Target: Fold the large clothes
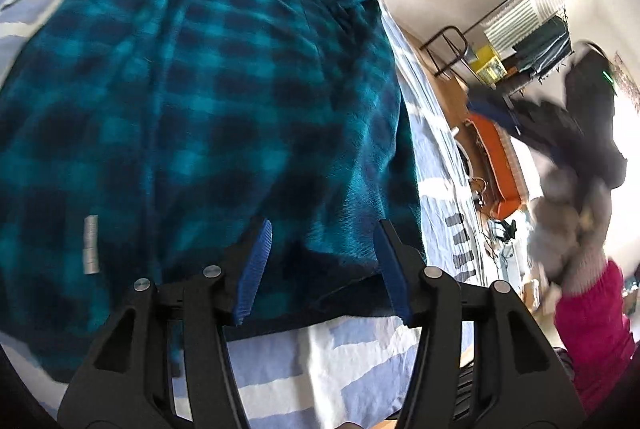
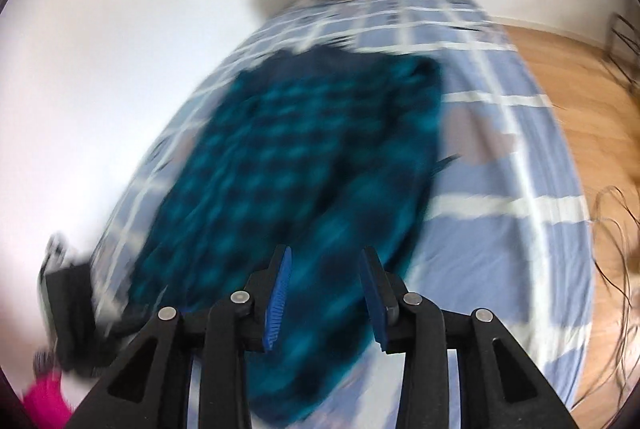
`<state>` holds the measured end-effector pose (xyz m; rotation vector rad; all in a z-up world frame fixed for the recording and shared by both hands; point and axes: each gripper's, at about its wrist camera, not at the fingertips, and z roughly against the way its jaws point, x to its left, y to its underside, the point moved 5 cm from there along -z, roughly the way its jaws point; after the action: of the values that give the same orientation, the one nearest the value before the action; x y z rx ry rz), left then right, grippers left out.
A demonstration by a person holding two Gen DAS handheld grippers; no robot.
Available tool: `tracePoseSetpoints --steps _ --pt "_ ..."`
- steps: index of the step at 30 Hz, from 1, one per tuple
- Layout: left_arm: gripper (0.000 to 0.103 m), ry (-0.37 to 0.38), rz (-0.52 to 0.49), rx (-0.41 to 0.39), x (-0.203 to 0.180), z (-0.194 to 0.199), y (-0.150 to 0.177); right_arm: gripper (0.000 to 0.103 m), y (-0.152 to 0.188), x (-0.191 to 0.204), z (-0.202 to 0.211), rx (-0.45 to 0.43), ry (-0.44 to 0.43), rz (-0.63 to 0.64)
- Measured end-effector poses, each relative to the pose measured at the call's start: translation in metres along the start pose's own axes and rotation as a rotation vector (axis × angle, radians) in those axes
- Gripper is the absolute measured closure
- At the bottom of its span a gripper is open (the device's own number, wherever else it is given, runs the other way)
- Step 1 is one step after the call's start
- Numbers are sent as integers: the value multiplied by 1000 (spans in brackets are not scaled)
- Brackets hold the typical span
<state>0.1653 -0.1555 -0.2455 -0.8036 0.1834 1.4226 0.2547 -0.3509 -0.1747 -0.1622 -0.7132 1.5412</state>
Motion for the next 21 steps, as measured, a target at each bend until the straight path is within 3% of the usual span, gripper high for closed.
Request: tracePoseSetpoints --steps 5,7,8,9,14,17,20,21 --pt "50 29 8 47 -3 -24 -1 58 -57 -58 -37 -26 67 -103" --pt "68 55 -2 59 -4 -29 -1 58 -80 -75 -53 -39 81 -145" --pt "87 67 -13 69 -6 -33 0 57 -88 -82 -60 -41 77 -165" --pt "95 80 -21 79 -7 -36 1 57 -98 -89 -69 -47 69 -192" --pt "99 100 -46 67 -10 -36 4 56 -138 -115 -112 -52 33 -298" --pt "100 106 -50 52 -11 -30 4 57 -154 -125 -132 -58 64 -327" --pt "101 111 -55 38 -14 -24 5 95 -162 -129 -148 -39 52 -339" --pt "101 112 -59 33 -15 -22 5 101 -164 -128 -151 -36 54 -332"
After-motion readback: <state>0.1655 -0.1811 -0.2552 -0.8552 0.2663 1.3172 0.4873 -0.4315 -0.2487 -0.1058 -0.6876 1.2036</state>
